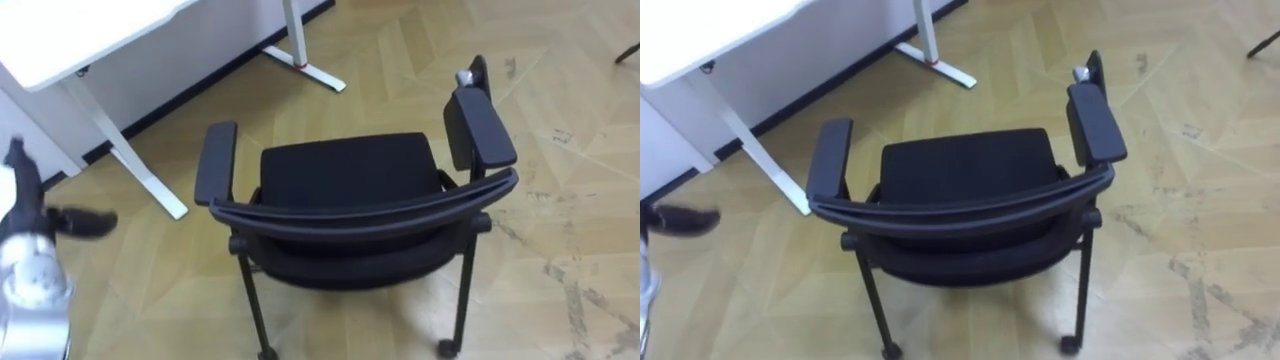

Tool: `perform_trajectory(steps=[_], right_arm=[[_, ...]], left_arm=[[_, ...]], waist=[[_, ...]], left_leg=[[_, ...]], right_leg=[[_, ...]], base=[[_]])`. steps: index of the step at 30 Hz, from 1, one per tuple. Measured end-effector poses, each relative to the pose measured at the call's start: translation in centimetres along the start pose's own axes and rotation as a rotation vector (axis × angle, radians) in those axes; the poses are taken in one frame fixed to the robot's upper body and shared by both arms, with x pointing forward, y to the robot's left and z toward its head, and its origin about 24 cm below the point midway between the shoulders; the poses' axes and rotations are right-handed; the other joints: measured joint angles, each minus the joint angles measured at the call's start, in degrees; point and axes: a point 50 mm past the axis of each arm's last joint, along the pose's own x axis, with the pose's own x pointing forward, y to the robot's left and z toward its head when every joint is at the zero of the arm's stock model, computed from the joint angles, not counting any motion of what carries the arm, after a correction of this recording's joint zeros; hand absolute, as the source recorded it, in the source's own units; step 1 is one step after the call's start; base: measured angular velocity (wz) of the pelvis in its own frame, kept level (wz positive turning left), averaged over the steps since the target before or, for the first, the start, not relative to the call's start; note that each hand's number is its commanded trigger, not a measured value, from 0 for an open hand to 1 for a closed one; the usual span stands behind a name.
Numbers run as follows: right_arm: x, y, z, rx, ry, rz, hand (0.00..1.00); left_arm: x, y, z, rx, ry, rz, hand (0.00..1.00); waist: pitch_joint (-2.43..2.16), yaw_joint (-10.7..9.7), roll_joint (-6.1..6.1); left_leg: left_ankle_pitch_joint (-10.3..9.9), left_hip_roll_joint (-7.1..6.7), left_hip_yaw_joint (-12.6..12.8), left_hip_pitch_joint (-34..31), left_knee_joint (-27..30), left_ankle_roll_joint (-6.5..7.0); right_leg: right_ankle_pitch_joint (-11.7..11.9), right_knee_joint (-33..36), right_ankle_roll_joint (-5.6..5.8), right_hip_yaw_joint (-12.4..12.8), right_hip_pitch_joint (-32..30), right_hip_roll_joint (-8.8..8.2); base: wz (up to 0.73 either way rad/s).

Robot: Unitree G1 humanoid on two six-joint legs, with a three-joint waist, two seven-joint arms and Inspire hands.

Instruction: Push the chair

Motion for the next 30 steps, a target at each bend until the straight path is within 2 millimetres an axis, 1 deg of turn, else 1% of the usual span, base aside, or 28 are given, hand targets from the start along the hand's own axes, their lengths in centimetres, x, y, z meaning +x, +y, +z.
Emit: perform_trajectory(steps=[2, 3, 4, 5, 6, 7, 9, 10, 11, 14, 16, 18, 21, 22, 24, 25, 26, 28, 30], right_arm=[[0.0, -0.1, -0.2, 0.001, 0.006, 0.004, 0.00], [0.0, -0.1, -0.4, -0.004, 0.009, 0.004, 0.00], [0.0, -0.1, -0.7, -0.020, 0.018, 0.005, 0.00], [0.0, -0.1, -0.8, -0.028, 0.022, 0.006, 0.00], [-0.1, -0.2, -1.0, -0.037, 0.025, 0.015, 0.00], [-0.1, -0.1, -1.0, -0.050, 0.026, 0.023, 0.00], [0.0, 0.2, -1.0, -0.071, 0.028, 0.034, 0.00], [0.0, 0.2, -1.0, -0.075, 0.028, 0.041, 0.00], [0.0, 0.4, -0.9, -0.081, 0.027, 0.047, 0.00], [0.0, 0.8, -0.3, -0.090, 0.014, 0.066, 0.00], [0.0, 0.9, -0.3, -0.093, 0.009, 0.075, 0.00], [0.0, 0.9, -0.3, -0.105, 0.006, 0.080, 0.00], [0.0, 0.7, -0.2, -0.114, 0.004, 0.082, 0.00], [0.0, 0.7, -0.1, -0.121, 0.000, 0.088, 0.00], [0.0, 0.3, 0.2, -0.114, -0.003, 0.092, 0.00], [0.0, 0.2, 0.5, -0.117, -0.009, 0.093, 0.00], [0.0, 0.0, 0.8, -0.120, -0.014, 0.094, 0.00], [-0.1, -0.2, 0.9, -0.118, -0.011, 0.097, 0.00], [-0.1, -0.5, 0.8, -0.099, -0.004, 0.094, 0.00]], left_arm=[[-0.2, 0.4, 2.2, 0.082, -0.104, 0.030, 0.00], [-0.3, 0.5, 2.7, 0.095, -0.128, 0.037, 0.00], [-0.5, 0.7, 3.6, 0.118, -0.173, 0.045, 0.00], [-0.6, 0.7, 4.1, 0.123, -0.192, 0.048, 0.00], [-0.8, 0.8, 4.9, 0.140, -0.229, 0.056, 0.00], [-1.1, 0.7, 5.6, 0.163, -0.266, 0.060, 0.00], [-1.5, 0.2, 6.6, 0.195, -0.314, 0.046, 0.00], [-1.8, -0.4, 7.1, 0.215, -0.338, 0.012, 0.00], [-2.0, -1.1, 7.4, 0.228, -0.355, -0.035, 0.00], [-2.6, -2.4, 8.0, 0.263, -0.380, -0.146, 0.00], [-2.9, -3.1, 8.1, 0.280, -0.388, -0.218, 0.00], [-3.0, -3.5, 8.2, 0.301, -0.391, -0.285, 0.00], [-3.2, -3.3, 8.5, 0.347, -0.406, -0.367, 0.00], [-3.1, -3.2, 8.4, 0.375, -0.406, -0.402, 0.00], [-3.0, -2.9, 8.3, 0.413, -0.395, -0.454, 0.00], [-3.0, -2.7, 8.1, 0.435, -0.384, -0.489, 0.00], [-3.0, -2.6, 8.1, 0.450, -0.376, -0.523, 0.00], [-3.2, -2.5, 8.3, 0.462, -0.369, -0.570, 0.00], [-3.6, -2.0, 8.9, 0.475, -0.384, -0.596, 0.00]], waist=[[0.01, -0.3, 0.08], [-0.01, -0.4, 0.13], [-0.07, -0.5, 0.21], [-0.11, -0.5, 0.28], [-0.19, -0.8, 0.41], [-0.25, -1.5, 0.57], [-0.31, -1.9, 0.71], [-0.32, -2.0, 0.75], [-0.21, -2.0, 0.59], [-0.14, -3.2, 0.49], [-0.09, -3.5, 0.47], [-0.01, -3.6, 0.36], [-0.09, -4.0, 0.56], [0.06, -4.1, 0.87], [0.09, -4.5, 1.57], [0.19, -5.0, 2.14], [0.19, -5.1, 2.71], [0.16, -5.0, 3.16], [0.08, -5.1, 3.68]], left_leg=[[0.0, -0.01, 0.0, -0.5, 0.1, 0.00], [0.0, -0.01, 0.0, -0.5, 0.1, 0.00], [0.0, -0.01, -0.1, -0.5, 0.1, 0.00], [0.0, -0.01, -0.1, -0.4, 0.1, 0.00], [0.0, -0.01, 0.0, -0.4, 0.1, 0.00], [0.0, -0.01, 0.0, -0.4, 0.1, 0.00], [0.0, -0.01, 0.0, -0.2, 0.1, 0.01], [0.0, 0.00, 0.1, 0.1, 0.0, 0.00], [0.0, 0.04, 0.2, 0.3, 0.0, 0.00], [0.0, 0.05, 0.2, 0.2, 0.0, 0.00], [0.0, 0.05, 0.1, 0.2, 0.0, 0.00], [0.0, 0.05, 0.1, 0.2, 0.0, 0.00], [0.0, 0.06, 0.3, 0.2, 0.0, 0.01], [0.0, 0.06, 0.3, 0.3, 0.0, 0.01], [0.0, 0.06, 0.3, 0.4, 0.0, 0.01], [0.0, 0.06, 0.2, 0.3, 0.0, 0.01], [0.0, 0.06, 0.1, 0.2, 0.0, 0.01], [0.0, 0.06, -0.1, 0.2, 0.0, 0.01], [0.0, 0.06, -0.2, 0.2, 0.0, 0.01]], right_leg=[[0.0, 0.0, 0.01, 0.0, -0.2, -0.03], [0.0, 0.0, 0.00, 0.0, -0.2, -0.03], [0.0, 0.0, 0.00, -0.1, 0.0, -0.02], [0.0, 0.0, 0.01, -0.1, 0.0, -0.02], [0.0, 0.0, 0.01, 0.0, 0.0, -0.02], [0.0, 0.0, 0.01, 0.1, 0.0, -0.02], [0.0, 0.0, 0.00, 0.4, -0.1, -0.03], [0.0, 0.0, 0.00, 0.5, -0.1, -0.04], [0.0, 0.0, 0.01, 0.6, -0.1, -0.03], [0.0, -0.1, 0.01, 0.7, -0.1, -0.01], [0.0, -0.1, 0.01, 0.7, -0.1, 0.00], [0.0, -0.1, 0.01, 0.8, -0.2, 0.00], [0.0, 0.0, 0.01, 1.0, -0.3, -0.02], [0.0, 0.0, 0.01, 1.0, -0.1, -0.02], [0.0, 0.0, 0.01, 1.0, 0.0, -0.02], [0.0, 0.0, 0.01, 0.9, 0.0, -0.02], [0.0, 0.0, 0.01, 1.0, -0.1, -0.02], [0.0, 0.0, 0.01, 1.0, -0.1, 0.00], [0.0, -0.1, 0.01, 0.8, 0.0, 0.00]], base=[[0.00], [0.00], [0.00], [0.00], [0.00], [0.00], [-0.03], [-0.09], [-0.09], [-0.01], [0.00], [-0.02], [-0.03], [0.00], [0.00], [0.03], [0.00], [0.00], [0.03]])
